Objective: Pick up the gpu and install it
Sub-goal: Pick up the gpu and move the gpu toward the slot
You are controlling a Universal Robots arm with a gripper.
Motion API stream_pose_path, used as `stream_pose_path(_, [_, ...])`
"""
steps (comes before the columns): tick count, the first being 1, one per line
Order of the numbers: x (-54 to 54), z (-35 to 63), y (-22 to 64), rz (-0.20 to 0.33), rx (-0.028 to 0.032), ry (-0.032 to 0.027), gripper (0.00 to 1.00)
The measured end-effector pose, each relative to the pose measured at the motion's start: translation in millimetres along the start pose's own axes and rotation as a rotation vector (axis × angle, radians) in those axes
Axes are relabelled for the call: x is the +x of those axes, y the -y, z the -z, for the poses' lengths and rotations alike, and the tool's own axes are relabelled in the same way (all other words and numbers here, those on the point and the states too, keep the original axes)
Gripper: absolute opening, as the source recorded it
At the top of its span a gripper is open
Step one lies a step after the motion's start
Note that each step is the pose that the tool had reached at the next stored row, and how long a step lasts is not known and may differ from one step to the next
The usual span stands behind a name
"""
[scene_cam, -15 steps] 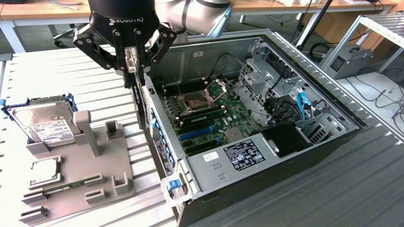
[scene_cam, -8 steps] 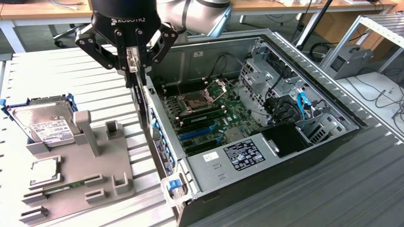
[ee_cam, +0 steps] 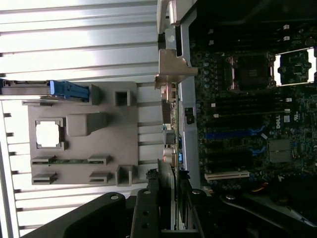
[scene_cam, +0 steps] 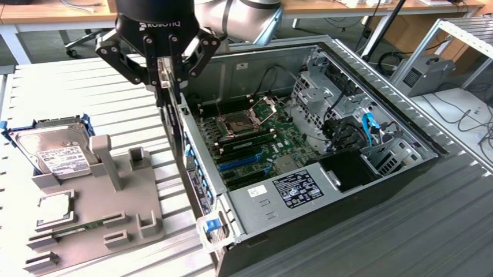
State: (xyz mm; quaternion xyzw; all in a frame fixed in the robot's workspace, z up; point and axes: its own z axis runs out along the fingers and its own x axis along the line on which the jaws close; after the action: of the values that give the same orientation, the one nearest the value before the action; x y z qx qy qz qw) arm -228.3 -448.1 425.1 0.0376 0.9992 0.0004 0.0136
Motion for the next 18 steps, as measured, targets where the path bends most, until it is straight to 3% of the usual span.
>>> stream_pose_path(18, [-4.4,-0.2,-0.3,0.0,0.0007,0.0002,0.26])
